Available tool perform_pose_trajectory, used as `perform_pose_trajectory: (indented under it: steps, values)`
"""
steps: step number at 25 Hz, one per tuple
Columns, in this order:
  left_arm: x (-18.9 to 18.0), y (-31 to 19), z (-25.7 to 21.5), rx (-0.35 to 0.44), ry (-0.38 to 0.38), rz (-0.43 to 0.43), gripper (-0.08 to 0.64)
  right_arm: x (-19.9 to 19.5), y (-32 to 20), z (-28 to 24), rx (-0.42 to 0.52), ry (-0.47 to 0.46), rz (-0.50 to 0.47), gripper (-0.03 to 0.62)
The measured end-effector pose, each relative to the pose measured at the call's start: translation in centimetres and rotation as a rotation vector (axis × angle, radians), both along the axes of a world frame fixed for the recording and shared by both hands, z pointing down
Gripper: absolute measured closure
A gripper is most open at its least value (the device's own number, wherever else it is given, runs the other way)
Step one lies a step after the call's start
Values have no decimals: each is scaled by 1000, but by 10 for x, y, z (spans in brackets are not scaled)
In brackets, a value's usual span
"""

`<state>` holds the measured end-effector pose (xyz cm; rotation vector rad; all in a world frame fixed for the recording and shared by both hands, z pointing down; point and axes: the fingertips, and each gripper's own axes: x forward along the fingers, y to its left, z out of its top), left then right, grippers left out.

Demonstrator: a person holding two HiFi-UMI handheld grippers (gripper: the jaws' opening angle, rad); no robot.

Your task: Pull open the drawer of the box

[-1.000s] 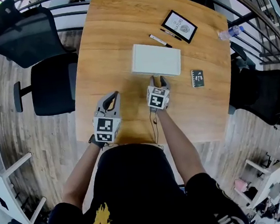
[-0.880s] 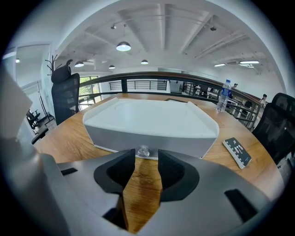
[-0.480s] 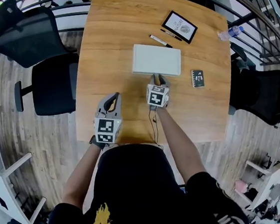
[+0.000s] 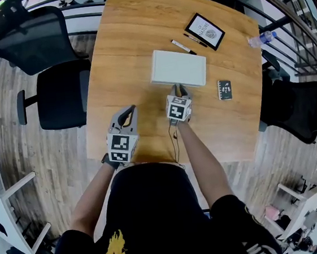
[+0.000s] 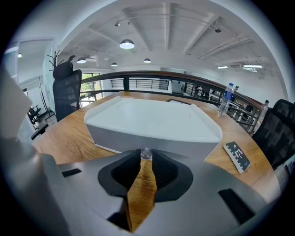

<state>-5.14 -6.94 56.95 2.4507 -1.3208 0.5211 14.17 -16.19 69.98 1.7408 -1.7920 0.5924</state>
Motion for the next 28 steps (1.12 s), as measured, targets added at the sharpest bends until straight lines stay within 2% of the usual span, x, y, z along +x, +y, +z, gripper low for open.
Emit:
perform_pose_trajectory:
  steps: [28]
  values:
    - [-6,9,7,-5,1,-4,545,-2,6,1,-20,-1,-6,523]
